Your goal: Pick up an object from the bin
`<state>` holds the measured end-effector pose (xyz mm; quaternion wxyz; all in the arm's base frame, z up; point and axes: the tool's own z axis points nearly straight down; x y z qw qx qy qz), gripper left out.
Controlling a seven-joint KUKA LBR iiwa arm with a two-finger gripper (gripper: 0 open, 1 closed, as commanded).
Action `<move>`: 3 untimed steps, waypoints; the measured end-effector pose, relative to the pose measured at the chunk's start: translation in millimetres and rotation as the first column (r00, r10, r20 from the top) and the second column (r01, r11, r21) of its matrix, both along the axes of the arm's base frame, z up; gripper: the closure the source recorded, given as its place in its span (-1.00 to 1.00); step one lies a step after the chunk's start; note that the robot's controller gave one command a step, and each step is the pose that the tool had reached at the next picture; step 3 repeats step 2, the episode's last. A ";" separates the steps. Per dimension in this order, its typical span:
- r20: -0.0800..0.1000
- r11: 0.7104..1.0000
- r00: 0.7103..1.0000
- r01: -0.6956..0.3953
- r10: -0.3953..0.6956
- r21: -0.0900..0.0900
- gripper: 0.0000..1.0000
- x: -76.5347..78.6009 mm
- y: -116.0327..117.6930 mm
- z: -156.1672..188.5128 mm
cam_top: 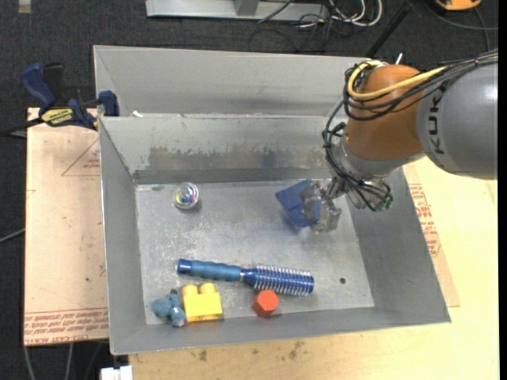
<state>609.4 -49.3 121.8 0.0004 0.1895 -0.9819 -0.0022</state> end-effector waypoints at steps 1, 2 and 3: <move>0.000 0.999 0.999 0.036 -0.036 -0.001 1.00 -55.0 33.4 23.9; 0.013 0.999 0.999 0.042 -0.042 0.001 1.00 -24.7 90.3 84.4; 0.013 0.999 0.999 0.042 -0.042 0.001 1.00 -24.7 90.3 84.4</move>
Offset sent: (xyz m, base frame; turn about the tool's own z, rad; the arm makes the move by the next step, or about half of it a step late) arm -0.0538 0.0300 0.0231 0.0396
